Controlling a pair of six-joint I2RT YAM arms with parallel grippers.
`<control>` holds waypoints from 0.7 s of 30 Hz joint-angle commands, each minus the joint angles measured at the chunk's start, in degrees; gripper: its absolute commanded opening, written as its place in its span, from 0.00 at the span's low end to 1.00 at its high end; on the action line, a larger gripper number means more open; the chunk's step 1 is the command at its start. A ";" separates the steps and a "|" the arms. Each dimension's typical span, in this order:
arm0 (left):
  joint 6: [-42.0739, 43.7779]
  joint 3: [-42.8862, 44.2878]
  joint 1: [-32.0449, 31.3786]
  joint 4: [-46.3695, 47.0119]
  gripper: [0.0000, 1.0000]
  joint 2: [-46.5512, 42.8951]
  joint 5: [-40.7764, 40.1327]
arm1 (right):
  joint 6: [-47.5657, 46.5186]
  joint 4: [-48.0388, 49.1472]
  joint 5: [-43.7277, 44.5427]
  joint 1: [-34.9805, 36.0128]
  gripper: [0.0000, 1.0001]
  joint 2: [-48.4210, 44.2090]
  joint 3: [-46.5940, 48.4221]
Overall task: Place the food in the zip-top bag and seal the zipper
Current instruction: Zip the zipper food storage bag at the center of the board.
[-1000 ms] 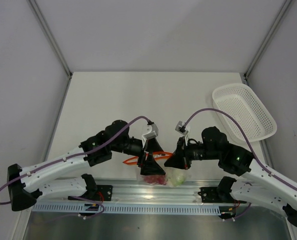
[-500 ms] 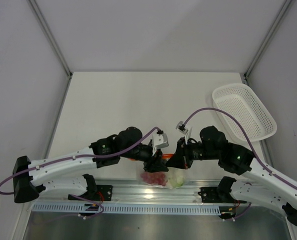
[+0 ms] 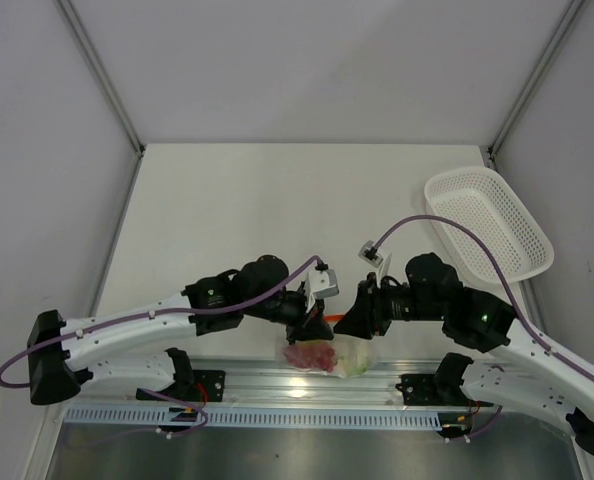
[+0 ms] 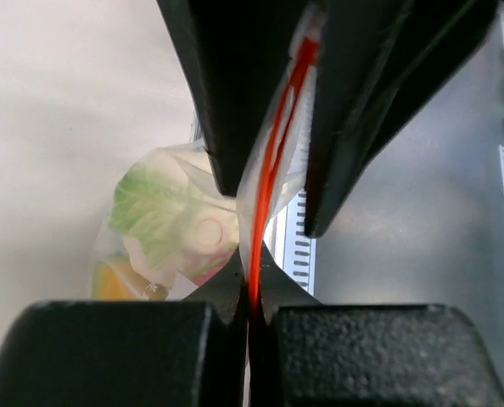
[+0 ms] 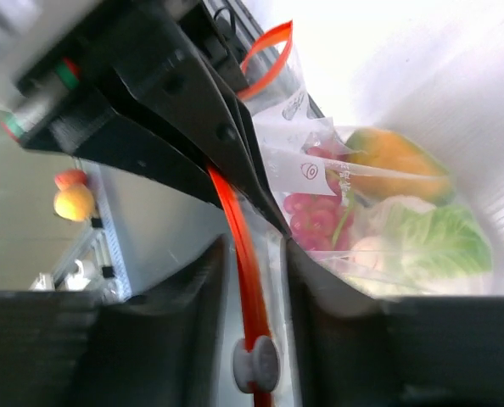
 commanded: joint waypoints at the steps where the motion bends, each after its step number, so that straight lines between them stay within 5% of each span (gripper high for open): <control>1: -2.29 -0.29 1.59 0.41 0.01 0.01 2.43 | 0.61 1.88 2.19 -0.38 0.44 -0.99 3.08; 8: -14.59 -8.28 13.62 10.16 0.01 -6.48 17.26 | -2.29 0.63 7.46 -0.46 0.50 -6.43 -0.52; 21: -17.59 -9.00 14.87 13.33 0.01 -8.34 23.26 | -3.17 16.09 7.38 -0.38 0.45 -12.68 -10.89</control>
